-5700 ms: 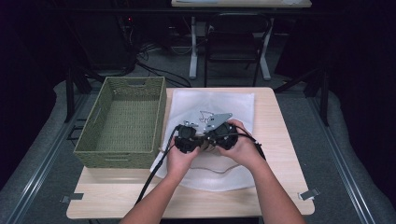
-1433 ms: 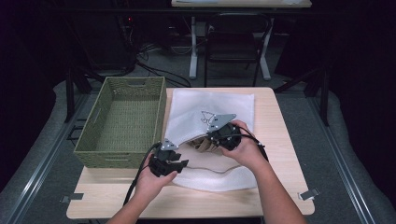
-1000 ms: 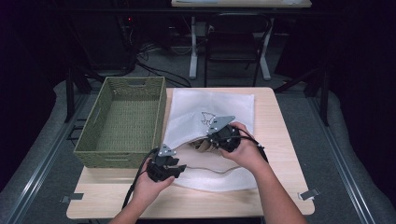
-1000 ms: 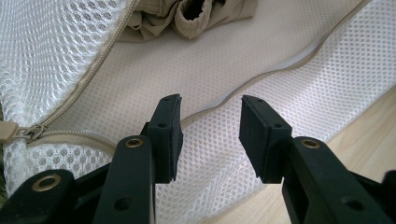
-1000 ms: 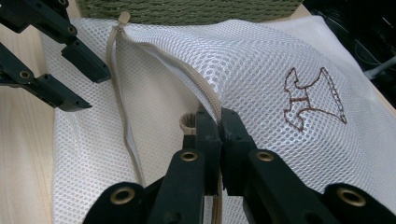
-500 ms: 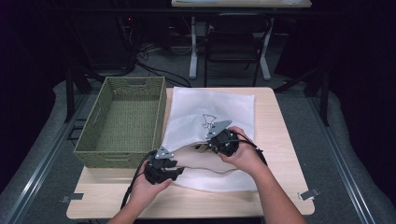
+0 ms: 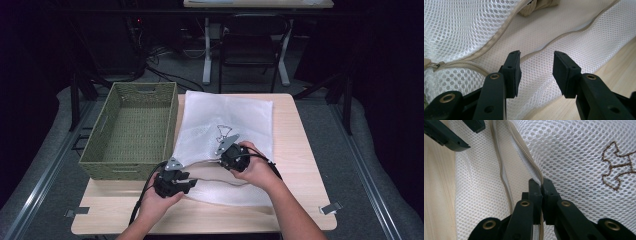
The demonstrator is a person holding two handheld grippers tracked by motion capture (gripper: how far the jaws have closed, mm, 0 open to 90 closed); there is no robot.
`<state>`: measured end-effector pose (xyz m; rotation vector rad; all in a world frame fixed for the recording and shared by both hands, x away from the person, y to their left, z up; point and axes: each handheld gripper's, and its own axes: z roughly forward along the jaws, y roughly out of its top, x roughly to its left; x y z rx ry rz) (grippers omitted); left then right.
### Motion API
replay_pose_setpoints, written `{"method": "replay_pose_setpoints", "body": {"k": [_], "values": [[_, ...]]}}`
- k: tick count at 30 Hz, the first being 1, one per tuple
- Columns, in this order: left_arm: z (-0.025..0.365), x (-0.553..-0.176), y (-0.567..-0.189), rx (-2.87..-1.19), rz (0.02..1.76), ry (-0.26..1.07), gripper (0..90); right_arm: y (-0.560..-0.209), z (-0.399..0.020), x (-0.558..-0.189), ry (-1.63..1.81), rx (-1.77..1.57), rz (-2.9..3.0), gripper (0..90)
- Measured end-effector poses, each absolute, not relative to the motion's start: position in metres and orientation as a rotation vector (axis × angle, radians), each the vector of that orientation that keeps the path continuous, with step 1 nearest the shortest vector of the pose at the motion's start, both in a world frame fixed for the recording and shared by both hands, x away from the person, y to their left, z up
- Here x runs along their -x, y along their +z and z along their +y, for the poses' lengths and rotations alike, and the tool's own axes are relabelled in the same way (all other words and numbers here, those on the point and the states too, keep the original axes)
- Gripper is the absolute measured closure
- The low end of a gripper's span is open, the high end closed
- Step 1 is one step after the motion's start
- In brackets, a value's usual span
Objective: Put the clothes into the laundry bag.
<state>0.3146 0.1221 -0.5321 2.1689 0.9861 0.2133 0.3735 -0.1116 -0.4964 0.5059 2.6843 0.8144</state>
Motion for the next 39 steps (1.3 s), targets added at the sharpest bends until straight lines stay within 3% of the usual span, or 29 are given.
{"method": "replay_pose_setpoints", "body": {"k": [39], "values": [[0.121,-0.314,-0.535,-2.167,0.989,0.203,56.2,-0.527,-0.108,-0.381,0.750,-0.533,2.757,86.3]]}}
